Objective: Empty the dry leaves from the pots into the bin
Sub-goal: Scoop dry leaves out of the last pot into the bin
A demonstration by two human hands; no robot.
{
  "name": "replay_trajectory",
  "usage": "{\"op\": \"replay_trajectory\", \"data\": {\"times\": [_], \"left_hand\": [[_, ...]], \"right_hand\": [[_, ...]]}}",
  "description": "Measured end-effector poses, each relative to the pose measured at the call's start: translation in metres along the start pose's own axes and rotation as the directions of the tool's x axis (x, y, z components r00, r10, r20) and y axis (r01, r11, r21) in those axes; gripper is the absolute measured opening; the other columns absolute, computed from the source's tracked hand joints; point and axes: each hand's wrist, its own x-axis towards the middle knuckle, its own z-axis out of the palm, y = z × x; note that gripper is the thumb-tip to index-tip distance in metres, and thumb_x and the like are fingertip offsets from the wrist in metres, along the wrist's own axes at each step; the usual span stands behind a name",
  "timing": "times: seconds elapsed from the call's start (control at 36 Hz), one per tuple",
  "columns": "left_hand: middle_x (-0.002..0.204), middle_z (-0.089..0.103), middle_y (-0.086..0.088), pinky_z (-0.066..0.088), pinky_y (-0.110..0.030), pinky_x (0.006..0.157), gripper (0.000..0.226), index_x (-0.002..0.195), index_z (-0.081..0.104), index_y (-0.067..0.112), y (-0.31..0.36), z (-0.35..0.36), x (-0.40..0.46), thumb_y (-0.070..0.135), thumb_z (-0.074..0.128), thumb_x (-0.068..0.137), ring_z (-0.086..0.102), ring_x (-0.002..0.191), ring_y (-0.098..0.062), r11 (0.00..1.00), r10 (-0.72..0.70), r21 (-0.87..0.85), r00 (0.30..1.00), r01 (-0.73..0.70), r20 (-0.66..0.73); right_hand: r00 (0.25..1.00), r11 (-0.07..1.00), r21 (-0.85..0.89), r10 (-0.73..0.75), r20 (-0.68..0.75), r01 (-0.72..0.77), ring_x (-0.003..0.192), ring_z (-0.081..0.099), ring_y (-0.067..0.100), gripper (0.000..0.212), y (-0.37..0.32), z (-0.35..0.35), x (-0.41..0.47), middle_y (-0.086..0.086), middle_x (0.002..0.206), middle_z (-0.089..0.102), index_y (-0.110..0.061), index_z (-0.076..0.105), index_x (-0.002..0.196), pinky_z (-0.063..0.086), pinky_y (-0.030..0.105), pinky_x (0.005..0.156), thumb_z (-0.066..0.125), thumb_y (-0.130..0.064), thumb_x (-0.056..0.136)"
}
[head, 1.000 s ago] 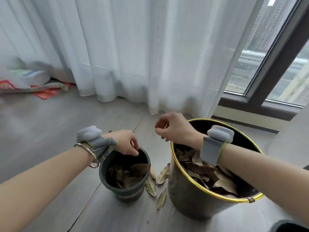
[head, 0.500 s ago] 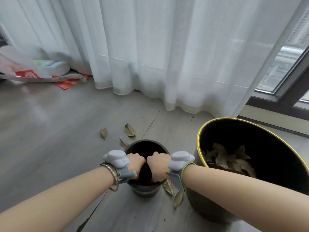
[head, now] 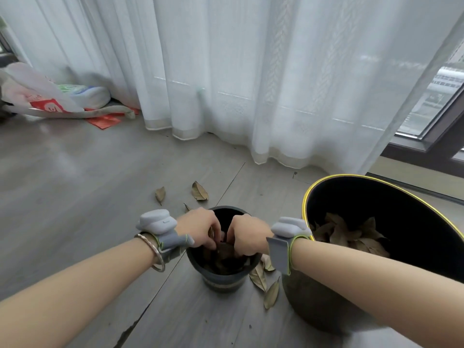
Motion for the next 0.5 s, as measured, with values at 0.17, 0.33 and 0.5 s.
{"op": "replay_trajectory", "data": {"times": [0.17, 0.33, 0.5], "left_hand": [[0.082, 0.062, 0.008, 0.046, -0.018, 0.076, 0.014, 0.095, 0.072, 0.022, -0.004, -0.021, -0.007, 0.026, 0.072, 0.081, 0.059, 0.082, -0.008, 0.992, 0.005, -0.127, 1.000, -0.003, 0.021], [0.080, 0.061, 0.017, 0.044, -0.013, 0.073, 0.008, 0.091, 0.068, 0.028, -0.003, -0.046, -0.016, 0.031, 0.070, 0.083, 0.057, 0.077, -0.002, 0.982, 0.049, -0.182, 0.999, -0.046, 0.013], [0.094, 0.073, -0.001, 0.051, -0.024, 0.083, 0.008, 0.085, 0.065, 0.030, 0.019, -0.074, -0.027, 0.025, 0.071, 0.083, 0.064, 0.083, -0.009, 0.924, 0.183, -0.335, 0.982, -0.187, -0.044]], "right_hand": [[1.000, 0.993, 0.115, -0.009, -0.007, 0.010, 0.072, 0.059, 0.019, 0.032, -0.001, -0.025, -0.006, 0.005, 0.085, 0.062, -0.013, 0.071, 0.108, 0.058, 0.030, 0.072, 0.069, -0.004, 0.077], [1.000, 0.972, 0.231, -0.028, -0.001, 0.028, 0.054, 0.058, 0.018, 0.030, 0.001, -0.051, -0.016, 0.009, 0.080, 0.063, -0.009, 0.073, 0.104, 0.058, 0.031, 0.068, 0.069, -0.002, 0.075], [0.999, 0.921, 0.389, -0.044, 0.002, 0.040, 0.060, 0.062, 0.019, 0.026, 0.021, -0.088, -0.049, 0.011, 0.080, 0.066, -0.009, 0.073, 0.100, 0.058, 0.024, 0.067, 0.072, -0.002, 0.075]]}}
